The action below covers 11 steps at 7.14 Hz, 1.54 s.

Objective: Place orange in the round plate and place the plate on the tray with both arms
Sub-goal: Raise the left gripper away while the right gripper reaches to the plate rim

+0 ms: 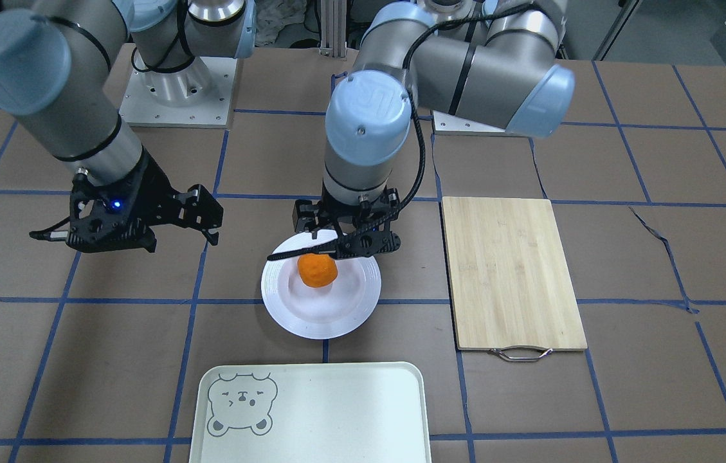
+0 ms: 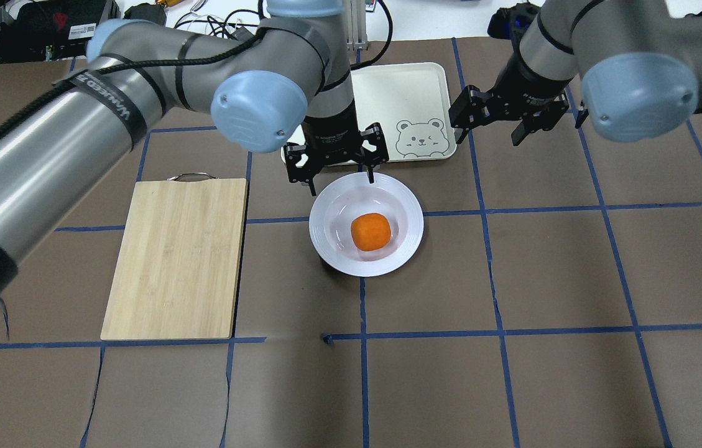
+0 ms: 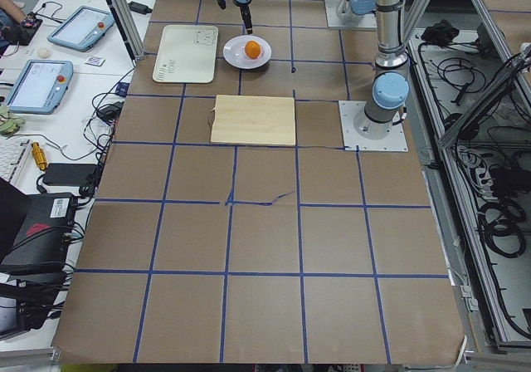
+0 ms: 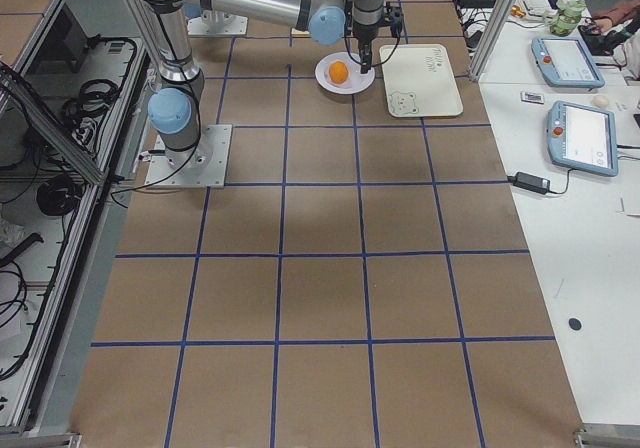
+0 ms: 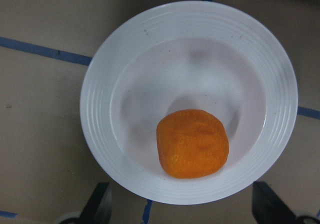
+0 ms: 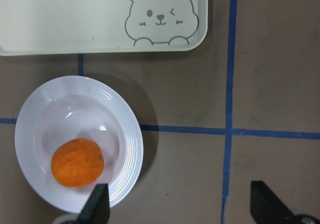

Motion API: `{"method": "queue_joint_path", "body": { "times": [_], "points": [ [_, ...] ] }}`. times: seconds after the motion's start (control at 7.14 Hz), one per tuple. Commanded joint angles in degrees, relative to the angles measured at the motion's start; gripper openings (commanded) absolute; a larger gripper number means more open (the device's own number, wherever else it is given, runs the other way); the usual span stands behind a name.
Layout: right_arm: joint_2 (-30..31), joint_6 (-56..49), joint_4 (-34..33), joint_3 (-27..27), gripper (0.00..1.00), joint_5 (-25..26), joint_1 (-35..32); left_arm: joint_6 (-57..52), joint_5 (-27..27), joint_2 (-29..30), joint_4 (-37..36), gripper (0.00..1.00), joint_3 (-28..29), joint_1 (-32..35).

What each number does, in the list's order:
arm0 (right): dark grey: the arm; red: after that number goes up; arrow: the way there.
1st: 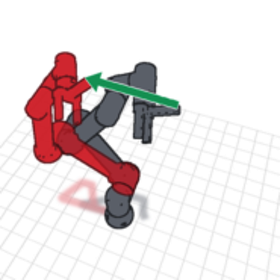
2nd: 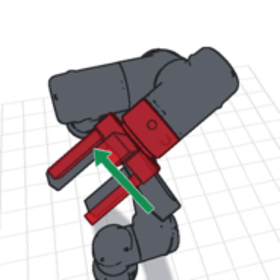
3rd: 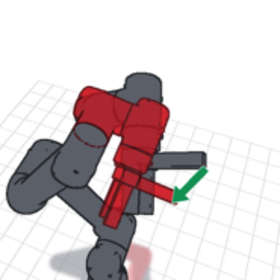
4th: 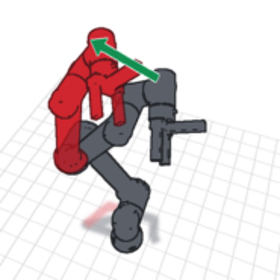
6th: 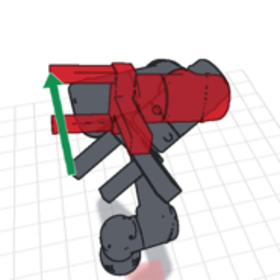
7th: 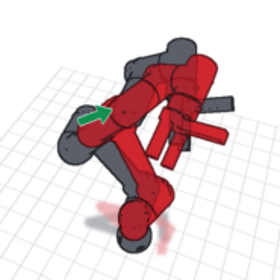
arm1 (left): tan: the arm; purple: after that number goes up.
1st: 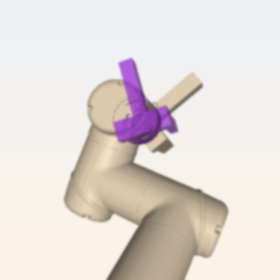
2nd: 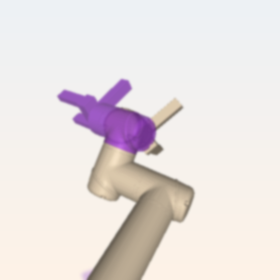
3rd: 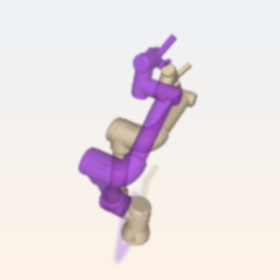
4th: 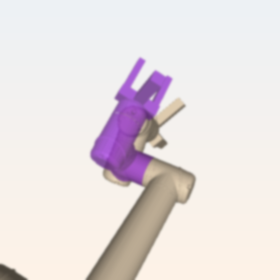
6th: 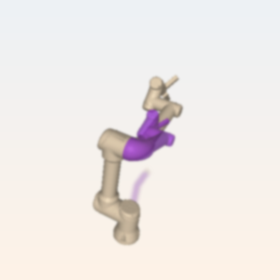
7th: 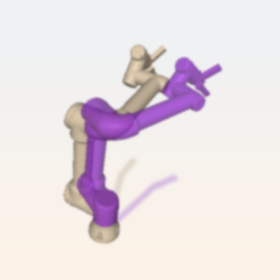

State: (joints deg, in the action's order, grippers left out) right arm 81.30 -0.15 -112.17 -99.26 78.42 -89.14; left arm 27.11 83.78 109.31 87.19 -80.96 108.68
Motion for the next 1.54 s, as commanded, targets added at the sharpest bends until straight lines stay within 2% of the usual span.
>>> {"method": "queue_joint_path", "body": {
  "times": [0.0,0.14,0.28,0.7,0.98,1.12,1.4],
  "points": [
    [-3.1,7.0,-18.4,-13.3,1.0,-8.3,-0.3,-5.5,0.2,-6.8,3.9,1.0,1.1,-0.9],
    [-5.0,10.1,-26.7,-17.9,1.0,-11.0,-0.4,-11.3,0.3,-10.2,4.2,1.0,0.6,-1.1],
    [-7.3,15.9,-32.8,-20.2,1.0,-11.1,-1.3,-12.9,0.1,-13.0,4.1,1.0,-0.8,-1.1],
    [-11.8,19.8,-35.0,-20.6,1.0,-11.2,-4.6,-11.9,0.2,-19.2,-2.8,1.0,-11.1,-1.4],
    [-13.0,20.1,-36.1,-20.6,1.0,-10.6,-4.9,-24.5,3.0,-21.7,-2.6,1.0,-11.8,-8.0],
    [-13.2,20.4,-36.2,-20.6,0.99,-10.8,-4.9,-26.1,2.6,-22.4,-2.6,1.0,-11.8,-12.1],
    [-14.1,21.2,-36.3,-20.6,0.71,-11.4,-5.1,-26.8,2.6,-22.6,-2.4,1.0,-11.2,-14.9]
  ]
}}
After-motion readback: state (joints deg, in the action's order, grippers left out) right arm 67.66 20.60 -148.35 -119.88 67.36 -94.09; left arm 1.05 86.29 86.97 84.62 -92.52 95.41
